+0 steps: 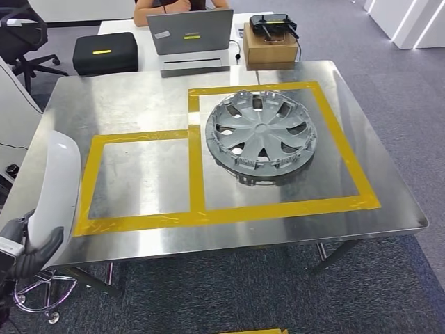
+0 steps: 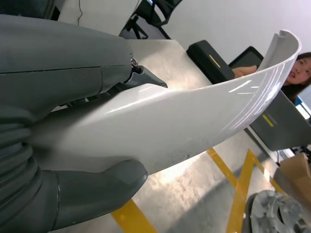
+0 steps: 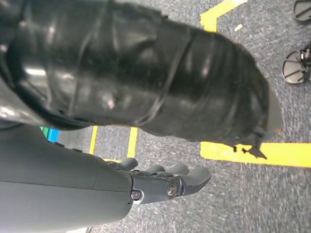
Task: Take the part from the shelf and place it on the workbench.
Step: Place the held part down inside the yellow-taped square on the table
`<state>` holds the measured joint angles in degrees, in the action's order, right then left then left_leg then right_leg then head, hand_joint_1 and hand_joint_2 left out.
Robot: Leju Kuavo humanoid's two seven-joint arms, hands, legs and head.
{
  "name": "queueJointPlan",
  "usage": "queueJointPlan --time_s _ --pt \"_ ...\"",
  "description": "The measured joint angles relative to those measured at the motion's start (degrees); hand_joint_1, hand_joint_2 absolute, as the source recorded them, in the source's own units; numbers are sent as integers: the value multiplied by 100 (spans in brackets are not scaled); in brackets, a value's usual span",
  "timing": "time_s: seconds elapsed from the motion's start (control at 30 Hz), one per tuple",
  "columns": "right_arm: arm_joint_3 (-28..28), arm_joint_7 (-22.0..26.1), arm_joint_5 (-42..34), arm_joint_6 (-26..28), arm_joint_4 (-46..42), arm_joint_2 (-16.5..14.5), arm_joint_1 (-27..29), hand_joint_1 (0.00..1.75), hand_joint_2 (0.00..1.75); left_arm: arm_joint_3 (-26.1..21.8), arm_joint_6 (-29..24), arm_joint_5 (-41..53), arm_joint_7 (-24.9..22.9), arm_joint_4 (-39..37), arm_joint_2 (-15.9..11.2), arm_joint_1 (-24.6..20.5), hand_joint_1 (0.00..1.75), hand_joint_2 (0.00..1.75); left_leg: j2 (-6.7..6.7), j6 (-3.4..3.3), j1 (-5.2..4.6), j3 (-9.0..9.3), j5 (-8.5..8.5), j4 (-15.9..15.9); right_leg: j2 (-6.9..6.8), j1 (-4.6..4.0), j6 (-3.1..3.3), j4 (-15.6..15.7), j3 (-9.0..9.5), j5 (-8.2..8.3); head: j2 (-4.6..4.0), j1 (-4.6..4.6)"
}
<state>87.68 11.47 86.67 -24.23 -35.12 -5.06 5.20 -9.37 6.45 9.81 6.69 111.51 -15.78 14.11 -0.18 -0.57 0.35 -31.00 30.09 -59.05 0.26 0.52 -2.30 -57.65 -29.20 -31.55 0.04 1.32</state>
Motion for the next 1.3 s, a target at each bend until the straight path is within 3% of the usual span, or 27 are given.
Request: queueJointPlan --time_s 0.27,0.63,0.97,1.3 --pt "41 0 0 21 137 85 -31 0 0 284 -248 749 -352 -552 0 -667 175 175 0 1 1 1 0 -1 -1 0 0 0 2 -1 0 -1" --pt "45 -31 -1 45 270 192 -90 0 0 957 -424 2220 -874 -1936 8 -1812 175 175 1 -1 1 5 -5 -2 10 1 -4 -1 56 7 0 -1" --pt "45 -31 2 63 357 250 -97 0 0 1151 -415 2397 -937 -2419 13 -2103 175 175 2 -2 1 4 -5 -2 14 0 -5 -1 57 8 0 0" --pt "45 -54 1 119 527 328 -117 0 0 1412 -418 3213 -947 -2840 86 -2434 175 175 2 -2 1 10 -6 -2 11 1 -5 -1 44 8 0 -1"
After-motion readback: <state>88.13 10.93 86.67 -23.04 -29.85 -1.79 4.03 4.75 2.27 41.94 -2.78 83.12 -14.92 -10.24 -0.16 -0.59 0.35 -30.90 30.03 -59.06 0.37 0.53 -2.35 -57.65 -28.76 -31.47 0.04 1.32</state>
